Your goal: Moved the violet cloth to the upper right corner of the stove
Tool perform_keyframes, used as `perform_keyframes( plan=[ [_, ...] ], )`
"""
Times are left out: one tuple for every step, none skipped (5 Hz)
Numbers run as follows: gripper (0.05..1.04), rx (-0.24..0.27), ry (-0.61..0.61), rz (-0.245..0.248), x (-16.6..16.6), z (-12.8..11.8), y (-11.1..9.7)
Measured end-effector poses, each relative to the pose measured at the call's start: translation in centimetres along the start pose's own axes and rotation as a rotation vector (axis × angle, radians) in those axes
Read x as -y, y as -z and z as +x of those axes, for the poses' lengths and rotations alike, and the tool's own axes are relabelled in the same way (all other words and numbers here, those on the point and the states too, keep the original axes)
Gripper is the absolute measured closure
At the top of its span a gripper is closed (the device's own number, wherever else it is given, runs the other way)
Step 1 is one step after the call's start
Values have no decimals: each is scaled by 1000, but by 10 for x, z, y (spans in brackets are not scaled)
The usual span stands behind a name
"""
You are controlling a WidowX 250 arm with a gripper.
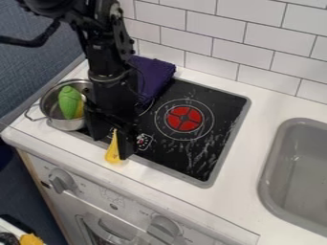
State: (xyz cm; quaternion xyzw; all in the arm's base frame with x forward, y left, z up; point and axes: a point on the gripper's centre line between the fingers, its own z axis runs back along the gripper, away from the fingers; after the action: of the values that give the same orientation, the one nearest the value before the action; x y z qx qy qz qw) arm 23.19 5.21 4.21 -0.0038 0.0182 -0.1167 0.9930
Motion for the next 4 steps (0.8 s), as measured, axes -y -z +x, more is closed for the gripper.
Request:
perform_keyframes(
  plan=[
    [82, -10, -5, -10, 1, 0, 3],
    [82, 31, -47, -25, -8, 21, -20],
    [82, 73, -95, -16, -24, 46, -43],
    [82, 126, -150, -5, -48, 72, -56]
  ],
)
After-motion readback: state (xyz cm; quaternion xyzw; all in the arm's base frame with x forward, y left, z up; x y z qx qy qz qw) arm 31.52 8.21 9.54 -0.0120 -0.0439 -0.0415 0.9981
